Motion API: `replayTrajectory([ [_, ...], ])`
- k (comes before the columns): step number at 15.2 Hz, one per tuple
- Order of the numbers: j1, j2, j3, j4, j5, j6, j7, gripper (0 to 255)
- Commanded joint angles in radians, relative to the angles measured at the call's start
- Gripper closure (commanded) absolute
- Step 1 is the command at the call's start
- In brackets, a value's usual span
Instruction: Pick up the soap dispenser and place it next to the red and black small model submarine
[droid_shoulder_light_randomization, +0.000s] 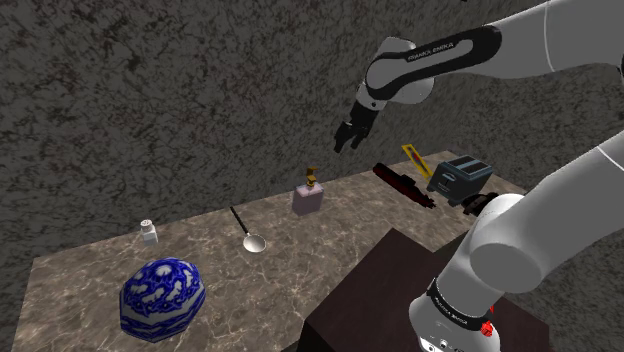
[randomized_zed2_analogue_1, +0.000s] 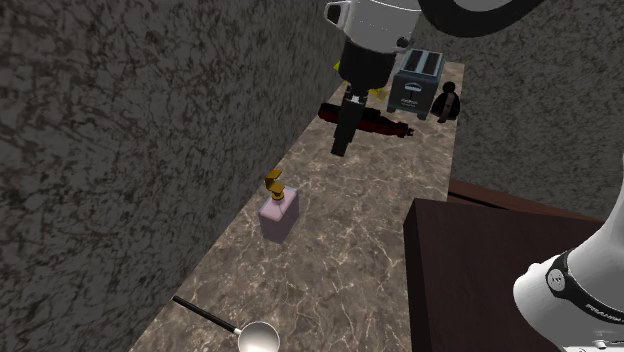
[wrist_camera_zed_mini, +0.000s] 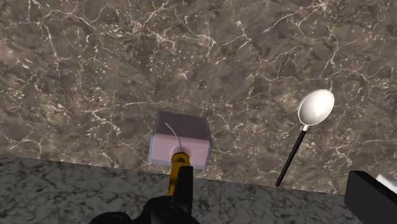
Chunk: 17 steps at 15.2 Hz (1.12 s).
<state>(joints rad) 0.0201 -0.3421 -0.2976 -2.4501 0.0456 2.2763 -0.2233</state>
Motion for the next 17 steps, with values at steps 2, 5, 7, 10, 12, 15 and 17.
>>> replayTrajectory([
  [2, 0.02, 0.1, -0.04, 0.003, 0.069, 0.101, -0.061, 0],
  [5, 0.044, 0.219, -0.08, 0.034, 0.176, 0.18, -0.152, 0],
  [7, 0.054, 0.304, -0.099, 0.065, 0.267, 0.222, -0.227, 0],
  [10, 0.051, 0.435, -0.103, 0.126, 0.423, 0.263, -0.35, 0],
  [12, 0.03, 0.522, -0.086, 0.176, 0.525, 0.278, -0.428, 0],
  [15, -0.018, 0.649, -0.046, 0.26, 0.657, 0.289, -0.528, 0],
  [17, -0.054, 0.73, -0.015, 0.323, 0.728, 0.293, -0.58, 0],
])
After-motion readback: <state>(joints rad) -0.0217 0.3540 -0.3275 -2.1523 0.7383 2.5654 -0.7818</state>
